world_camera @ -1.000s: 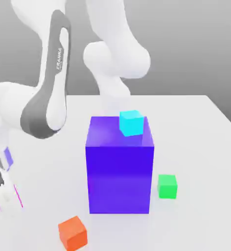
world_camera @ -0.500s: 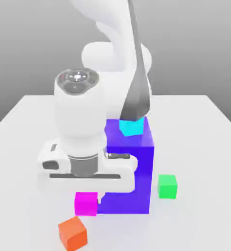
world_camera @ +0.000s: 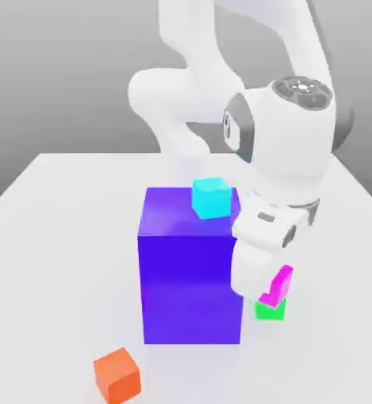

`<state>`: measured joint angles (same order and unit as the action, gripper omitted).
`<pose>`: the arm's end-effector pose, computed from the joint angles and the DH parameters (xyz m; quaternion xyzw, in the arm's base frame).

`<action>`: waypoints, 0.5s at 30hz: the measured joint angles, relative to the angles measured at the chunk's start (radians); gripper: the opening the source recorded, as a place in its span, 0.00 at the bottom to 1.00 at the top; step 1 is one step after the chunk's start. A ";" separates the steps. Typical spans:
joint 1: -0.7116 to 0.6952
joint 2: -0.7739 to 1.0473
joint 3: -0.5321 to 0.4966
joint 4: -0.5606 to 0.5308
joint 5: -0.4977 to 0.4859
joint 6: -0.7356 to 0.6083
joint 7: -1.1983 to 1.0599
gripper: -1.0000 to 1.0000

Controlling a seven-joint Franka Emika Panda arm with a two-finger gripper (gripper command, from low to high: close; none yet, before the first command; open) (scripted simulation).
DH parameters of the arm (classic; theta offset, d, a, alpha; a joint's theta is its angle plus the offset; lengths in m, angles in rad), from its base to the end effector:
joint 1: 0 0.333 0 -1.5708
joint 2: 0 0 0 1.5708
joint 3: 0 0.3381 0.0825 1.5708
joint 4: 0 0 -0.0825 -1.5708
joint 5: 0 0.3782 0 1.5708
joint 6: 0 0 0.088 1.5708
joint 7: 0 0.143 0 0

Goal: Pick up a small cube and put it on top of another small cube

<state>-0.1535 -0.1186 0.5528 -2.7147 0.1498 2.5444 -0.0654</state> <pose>0.3594 0.1456 0.2440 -0.9856 -0.1655 0.0336 0.0034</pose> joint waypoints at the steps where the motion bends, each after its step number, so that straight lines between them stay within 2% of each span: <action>1: 0.028 -0.029 0.002 -0.035 0.030 0.018 -0.045 0.00; 5: 0.146 -0.136 -0.002 -0.175 0.142 0.097 -0.179 0.00; 7: 0.149 -0.104 0.010 -0.200 0.138 0.160 -0.181 0.00; 10: 0.107 0.002 0.034 -0.206 0.050 0.270 -0.122 0.00; 12: 0.071 0.084 0.018 -0.206 -0.087 0.344 -0.028 0.00; 13: 0.125 0.125 -0.048 -0.204 -0.174 0.379 0.033 0.00; 14: 0.130 0.148 -0.069 -0.203 -0.229 0.398 0.071 1.00; 15: 0.129 0.148 -0.069 -0.203 -0.229 0.398 0.071 1.00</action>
<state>-0.0245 0.0299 0.4842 -2.9178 -0.0791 2.9421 0.0054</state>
